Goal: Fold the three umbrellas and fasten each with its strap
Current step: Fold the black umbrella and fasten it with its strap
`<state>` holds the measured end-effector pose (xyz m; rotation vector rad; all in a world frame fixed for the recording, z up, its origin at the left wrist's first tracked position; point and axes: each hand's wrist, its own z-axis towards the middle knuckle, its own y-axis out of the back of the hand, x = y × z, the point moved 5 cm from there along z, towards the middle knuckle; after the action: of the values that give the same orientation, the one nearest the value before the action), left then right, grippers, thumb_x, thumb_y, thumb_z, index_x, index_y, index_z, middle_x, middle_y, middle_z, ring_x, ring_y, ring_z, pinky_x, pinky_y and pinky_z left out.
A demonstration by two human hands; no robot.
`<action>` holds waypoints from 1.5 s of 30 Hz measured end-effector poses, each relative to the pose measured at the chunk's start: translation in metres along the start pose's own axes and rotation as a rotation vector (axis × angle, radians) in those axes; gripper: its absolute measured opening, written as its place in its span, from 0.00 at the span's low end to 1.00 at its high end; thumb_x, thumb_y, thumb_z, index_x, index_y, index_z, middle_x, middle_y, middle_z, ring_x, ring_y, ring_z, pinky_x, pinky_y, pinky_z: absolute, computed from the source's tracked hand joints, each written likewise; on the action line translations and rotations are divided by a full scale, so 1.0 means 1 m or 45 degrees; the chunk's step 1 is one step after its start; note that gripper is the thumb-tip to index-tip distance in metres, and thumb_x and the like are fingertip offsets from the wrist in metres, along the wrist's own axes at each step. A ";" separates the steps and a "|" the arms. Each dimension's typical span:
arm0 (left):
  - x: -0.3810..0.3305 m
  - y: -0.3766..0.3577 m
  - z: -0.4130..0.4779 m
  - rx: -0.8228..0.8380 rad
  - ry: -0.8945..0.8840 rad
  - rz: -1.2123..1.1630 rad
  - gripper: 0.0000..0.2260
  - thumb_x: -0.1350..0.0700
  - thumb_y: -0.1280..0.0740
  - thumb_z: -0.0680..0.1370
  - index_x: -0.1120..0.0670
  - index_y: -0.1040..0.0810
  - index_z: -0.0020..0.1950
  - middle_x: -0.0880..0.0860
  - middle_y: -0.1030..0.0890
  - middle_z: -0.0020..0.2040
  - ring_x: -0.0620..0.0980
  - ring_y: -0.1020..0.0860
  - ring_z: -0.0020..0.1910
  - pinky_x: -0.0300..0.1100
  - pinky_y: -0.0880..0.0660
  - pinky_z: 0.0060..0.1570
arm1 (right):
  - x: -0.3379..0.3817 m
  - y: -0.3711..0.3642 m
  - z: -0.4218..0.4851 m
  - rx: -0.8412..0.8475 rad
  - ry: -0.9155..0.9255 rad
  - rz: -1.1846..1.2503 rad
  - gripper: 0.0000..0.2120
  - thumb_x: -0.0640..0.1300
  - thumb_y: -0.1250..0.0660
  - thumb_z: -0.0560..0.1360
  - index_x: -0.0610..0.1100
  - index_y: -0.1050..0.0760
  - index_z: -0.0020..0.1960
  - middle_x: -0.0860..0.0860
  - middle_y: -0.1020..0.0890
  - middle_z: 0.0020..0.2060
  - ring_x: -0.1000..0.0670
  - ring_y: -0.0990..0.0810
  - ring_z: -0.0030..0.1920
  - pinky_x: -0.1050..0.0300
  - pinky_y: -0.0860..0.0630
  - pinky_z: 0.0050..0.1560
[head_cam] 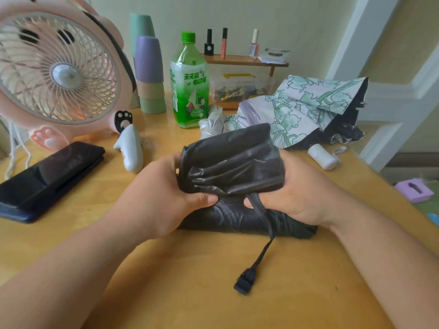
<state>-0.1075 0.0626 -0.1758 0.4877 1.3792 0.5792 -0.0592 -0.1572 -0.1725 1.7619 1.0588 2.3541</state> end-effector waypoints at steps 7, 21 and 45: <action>0.000 0.002 0.005 -0.052 0.290 0.159 0.42 0.41 0.18 0.63 0.43 0.38 0.70 0.44 0.20 0.46 0.41 0.22 0.41 0.39 0.29 0.34 | -0.018 -0.003 0.005 0.002 -0.380 0.083 0.34 0.45 0.14 0.59 0.48 0.22 0.62 0.53 0.12 0.51 0.50 0.13 0.54 0.44 0.21 0.64; -0.042 -0.039 -0.041 0.002 -0.968 0.730 0.16 0.53 0.39 0.78 0.57 0.13 0.51 0.53 0.13 0.52 0.53 0.14 0.48 0.40 0.26 0.56 | -0.027 -0.004 0.006 -0.070 -0.448 0.071 0.30 0.42 0.16 0.63 0.51 0.24 0.60 0.51 0.11 0.48 0.48 0.12 0.50 0.41 0.19 0.60; -0.007 -0.007 -0.039 -0.048 -0.154 0.166 0.13 0.44 0.17 0.64 0.40 0.17 0.44 0.33 0.18 0.47 0.31 0.22 0.47 0.24 0.28 0.43 | 0.014 -0.018 -0.055 -0.068 -0.146 0.059 0.57 0.33 0.22 0.72 0.78 0.52 0.74 0.53 0.13 0.51 0.51 0.12 0.50 0.48 0.17 0.56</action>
<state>-0.1464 0.0524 -0.1797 0.5761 1.2257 0.6702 -0.1182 -0.1656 -0.1777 1.8964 0.9412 2.2526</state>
